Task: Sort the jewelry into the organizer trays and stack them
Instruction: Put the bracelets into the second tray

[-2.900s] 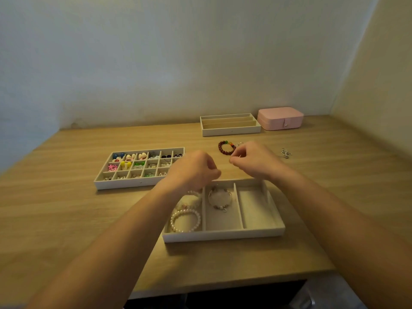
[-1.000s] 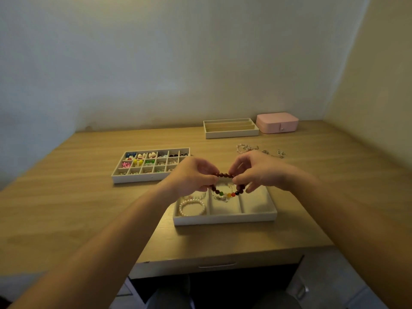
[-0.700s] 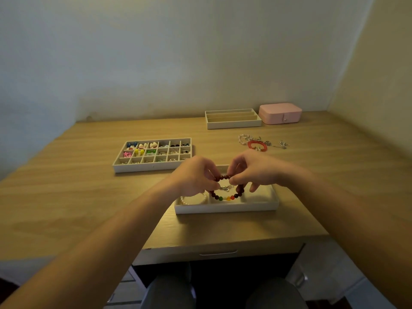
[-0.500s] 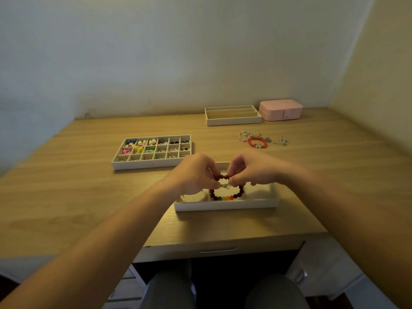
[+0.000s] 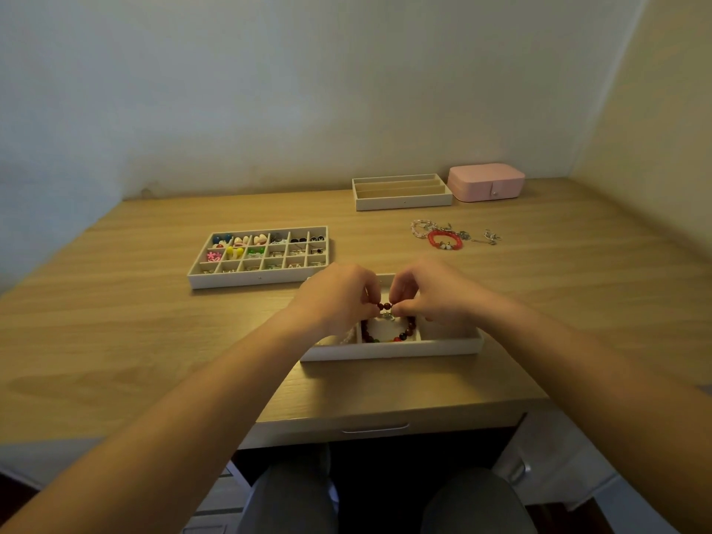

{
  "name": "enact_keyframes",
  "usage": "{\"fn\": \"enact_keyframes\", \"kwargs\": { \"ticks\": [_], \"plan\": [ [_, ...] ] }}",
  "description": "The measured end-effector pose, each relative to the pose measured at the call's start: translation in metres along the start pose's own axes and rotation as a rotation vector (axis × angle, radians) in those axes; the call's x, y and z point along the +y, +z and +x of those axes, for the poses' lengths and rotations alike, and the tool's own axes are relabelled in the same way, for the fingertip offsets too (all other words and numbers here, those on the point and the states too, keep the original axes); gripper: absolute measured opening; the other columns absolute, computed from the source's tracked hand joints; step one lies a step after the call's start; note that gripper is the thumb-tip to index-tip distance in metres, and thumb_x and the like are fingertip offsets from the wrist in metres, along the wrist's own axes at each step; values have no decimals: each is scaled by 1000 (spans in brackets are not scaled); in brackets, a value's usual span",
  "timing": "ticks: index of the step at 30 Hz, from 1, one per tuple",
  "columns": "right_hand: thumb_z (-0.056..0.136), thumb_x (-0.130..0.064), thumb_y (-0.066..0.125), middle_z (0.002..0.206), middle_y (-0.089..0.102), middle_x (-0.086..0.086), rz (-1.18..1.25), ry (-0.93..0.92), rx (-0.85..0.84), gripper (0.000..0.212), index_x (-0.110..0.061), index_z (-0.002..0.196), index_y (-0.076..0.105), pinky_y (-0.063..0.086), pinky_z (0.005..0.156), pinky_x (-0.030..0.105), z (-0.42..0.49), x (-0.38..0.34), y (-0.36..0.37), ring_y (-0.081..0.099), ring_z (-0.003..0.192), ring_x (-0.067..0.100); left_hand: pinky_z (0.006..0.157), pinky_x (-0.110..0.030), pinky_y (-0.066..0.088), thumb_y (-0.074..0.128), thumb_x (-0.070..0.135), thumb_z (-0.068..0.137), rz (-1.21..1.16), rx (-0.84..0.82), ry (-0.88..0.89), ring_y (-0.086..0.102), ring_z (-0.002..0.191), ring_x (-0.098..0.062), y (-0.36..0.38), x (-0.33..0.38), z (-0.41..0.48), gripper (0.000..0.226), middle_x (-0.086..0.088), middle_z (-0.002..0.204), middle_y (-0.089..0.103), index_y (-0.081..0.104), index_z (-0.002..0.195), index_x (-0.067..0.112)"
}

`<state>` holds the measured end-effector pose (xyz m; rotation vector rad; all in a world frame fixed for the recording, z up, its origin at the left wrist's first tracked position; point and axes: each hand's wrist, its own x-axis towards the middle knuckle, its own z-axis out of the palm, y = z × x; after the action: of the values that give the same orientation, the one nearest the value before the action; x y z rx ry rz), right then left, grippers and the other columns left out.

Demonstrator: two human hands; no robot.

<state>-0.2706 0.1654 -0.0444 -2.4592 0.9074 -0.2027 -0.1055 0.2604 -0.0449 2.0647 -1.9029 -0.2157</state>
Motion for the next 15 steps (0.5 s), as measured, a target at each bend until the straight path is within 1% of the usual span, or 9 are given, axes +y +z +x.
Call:
{"fn": "enact_keyframes", "kwargs": {
  "ticks": [2, 4, 7, 11, 15],
  "plan": [
    [90, -24, 77, 90, 72, -8, 10, -5, -1, 7, -24, 97, 74, 59, 75, 29, -1, 1, 2, 68, 84, 8, 79, -34, 55, 75, 28, 86, -1, -9, 13, 61, 83, -13, 0, 0, 0, 10, 11, 86, 66, 74, 96, 27],
    [90, -25, 77, 89, 72, -8, 25, -22, -21, 3, -26, 92, 74, 54, 70, 24, -2, 2, 1, 67, 83, 8, 79, -35, 56, 74, 26, 86, -21, -28, 16, 61, 81, -11, -1, -1, 1, 8, 11, 86, 68, 75, 94, 26],
    [91, -26, 76, 88, 72, -9, 47, -38, -56, 6, -30, 87, 74, 52, 69, 21, -2, 3, -1, 68, 84, 7, 80, -36, 57, 72, 24, 86, -45, -59, 19, 64, 82, -9, -3, -2, 1, 10, 12, 86, 71, 78, 92, 28],
    [92, -26, 75, 89, 73, -10, 30, -35, -85, 4, -30, 90, 76, 55, 72, 21, -2, 4, 0, 68, 84, 6, 80, -37, 58, 69, 22, 86, -33, -105, 13, 65, 83, -8, -3, -4, 4, 16, 15, 85, 73, 80, 92, 32],
    [92, -25, 74, 87, 72, -11, -4, -34, -90, 5, -28, 91, 76, 49, 66, 17, -2, 3, 3, 66, 82, 5, 81, -37, 58, 69, 17, 86, -5, -144, 15, 65, 83, -8, -1, -3, 6, 20, 15, 87, 75, 80, 93, 32]
  ]
}}
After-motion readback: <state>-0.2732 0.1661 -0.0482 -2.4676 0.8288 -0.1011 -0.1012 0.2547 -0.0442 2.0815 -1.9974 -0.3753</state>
